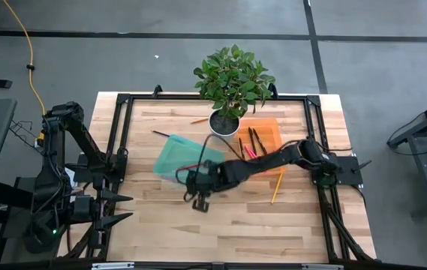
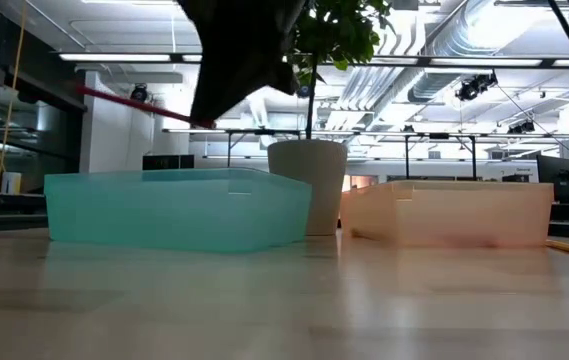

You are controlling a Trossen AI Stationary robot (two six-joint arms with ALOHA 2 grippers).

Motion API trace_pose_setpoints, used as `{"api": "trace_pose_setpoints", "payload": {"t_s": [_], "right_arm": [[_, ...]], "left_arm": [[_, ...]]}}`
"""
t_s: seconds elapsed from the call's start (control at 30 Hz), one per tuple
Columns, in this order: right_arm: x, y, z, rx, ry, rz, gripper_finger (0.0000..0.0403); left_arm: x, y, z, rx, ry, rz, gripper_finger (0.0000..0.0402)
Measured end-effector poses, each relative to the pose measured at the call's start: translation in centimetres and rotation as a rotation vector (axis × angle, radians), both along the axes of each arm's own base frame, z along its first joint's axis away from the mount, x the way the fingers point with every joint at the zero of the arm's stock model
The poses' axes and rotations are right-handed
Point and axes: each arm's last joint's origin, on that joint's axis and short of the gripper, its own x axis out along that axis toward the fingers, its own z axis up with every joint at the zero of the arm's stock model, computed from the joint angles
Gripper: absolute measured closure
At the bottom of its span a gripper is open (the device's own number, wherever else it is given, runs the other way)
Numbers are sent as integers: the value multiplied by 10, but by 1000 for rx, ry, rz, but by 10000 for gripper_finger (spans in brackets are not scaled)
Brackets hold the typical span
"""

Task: Sort pens & pencils
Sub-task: Put the red pencil into the blue bin, then put the blue pencil into the blue bin

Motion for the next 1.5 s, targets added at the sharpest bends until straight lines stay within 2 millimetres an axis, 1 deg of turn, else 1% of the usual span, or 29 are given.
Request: {"api": "trace_pose_setpoints", "payload": {"t_s": [0.2,0.33,0.47,0.67,0.8,0.87,0.93,1.03,1.17,1.23,1.33,1.43,1.5], "right_arm": [[2,-44,-3,15,67,-146,400],[1,-58,-5,52,109,-157,398],[1,-58,-5,56,111,-145,378],[0,-59,-5,43,109,-152,325],[0,-60,-5,25,114,-149,301],[-2,-56,0,12,110,-136,297],[-8,-48,13,-9,78,-133,296],[-23,-32,47,-35,-20,-151,296],[-50,-12,94,-84,-174,-225,296],[-65,-3,115,-84,-246,-246,296],[-86,15,136,-83,-311,-266,295],[-104,30,147,-102,-357,-309,295],[-114,37,154,-125,-400,-352,295]], "left_arm": [[0,0,0,-2,7,-10,229],[0,0,-1,-2,15,-21,229],[0,0,-1,7,19,-21,229],[0,0,-2,14,21,-22,229],[0,0,-2,10,33,-40,229],[1,0,-3,8,56,-66,229],[4,4,-3,16,91,-85,229],[9,25,1,-1,153,-95,229],[15,62,5,2,272,-83,229],[14,82,6,11,351,-86,229],[8,112,8,8,458,-96,229],[0,139,8,21,561,-91,229],[-9,158,8,23,617,-77,229]]}}
